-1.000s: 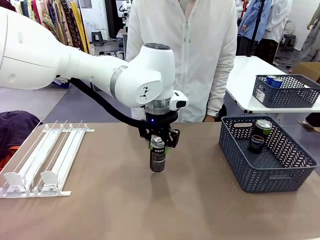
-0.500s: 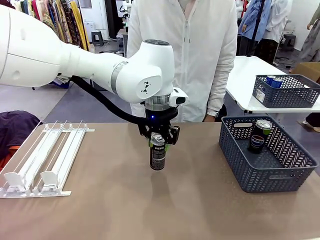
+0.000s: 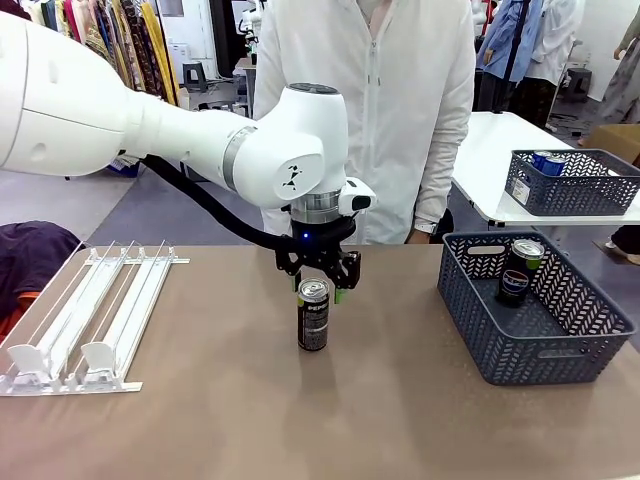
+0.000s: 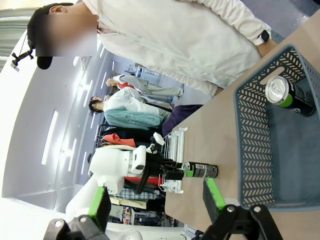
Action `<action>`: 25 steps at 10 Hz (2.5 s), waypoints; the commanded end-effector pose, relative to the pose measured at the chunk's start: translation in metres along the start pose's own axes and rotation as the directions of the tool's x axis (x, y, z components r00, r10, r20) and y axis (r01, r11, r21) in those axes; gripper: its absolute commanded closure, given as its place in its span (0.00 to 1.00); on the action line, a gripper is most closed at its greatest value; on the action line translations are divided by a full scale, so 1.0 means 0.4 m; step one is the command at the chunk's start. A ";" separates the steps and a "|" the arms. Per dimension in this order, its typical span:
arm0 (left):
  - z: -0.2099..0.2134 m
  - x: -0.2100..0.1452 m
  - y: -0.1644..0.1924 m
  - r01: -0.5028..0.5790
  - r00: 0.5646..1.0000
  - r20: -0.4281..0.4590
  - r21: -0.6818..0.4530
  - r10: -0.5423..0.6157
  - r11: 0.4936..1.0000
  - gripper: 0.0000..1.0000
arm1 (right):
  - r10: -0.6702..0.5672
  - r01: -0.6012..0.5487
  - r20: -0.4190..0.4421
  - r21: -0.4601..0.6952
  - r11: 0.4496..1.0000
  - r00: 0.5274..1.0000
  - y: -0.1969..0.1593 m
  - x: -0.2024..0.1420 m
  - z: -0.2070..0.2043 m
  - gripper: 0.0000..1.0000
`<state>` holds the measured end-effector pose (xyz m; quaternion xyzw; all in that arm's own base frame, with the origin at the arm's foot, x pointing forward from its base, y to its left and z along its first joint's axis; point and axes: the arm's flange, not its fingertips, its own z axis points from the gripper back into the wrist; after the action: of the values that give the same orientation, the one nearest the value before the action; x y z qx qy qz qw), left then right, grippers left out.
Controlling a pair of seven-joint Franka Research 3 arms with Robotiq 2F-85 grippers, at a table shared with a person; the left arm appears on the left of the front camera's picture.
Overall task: Retrieve and store the cans from the dispenser.
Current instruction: Pick up one can from the Automatic Can Dispenser and place it in the middle of the table.
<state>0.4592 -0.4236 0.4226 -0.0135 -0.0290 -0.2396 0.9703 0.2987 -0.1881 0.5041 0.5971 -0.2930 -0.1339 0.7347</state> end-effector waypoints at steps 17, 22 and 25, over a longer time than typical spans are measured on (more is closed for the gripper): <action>0.267 -0.694 0.993 -0.203 0.744 0.143 -0.882 0.653 0.425 0.00 | 0.015 -0.016 0.012 0.025 1.000 1.000 0.005 0.009 -0.004 0.00; 0.260 -0.734 1.026 -0.227 0.737 0.123 -0.882 0.665 0.413 0.00 | 0.015 -0.016 0.012 0.025 1.000 1.000 0.005 0.009 -0.004 0.00; 0.260 -0.734 1.026 -0.227 0.737 0.123 -0.882 0.665 0.413 0.00 | 0.015 -0.016 0.012 0.025 1.000 1.000 0.005 0.009 -0.004 0.00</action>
<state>0.3881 0.0763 0.5000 -0.5321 -0.1393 0.0587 0.8331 0.2986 -0.1884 0.5039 0.5971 -0.2929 -0.1344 0.7346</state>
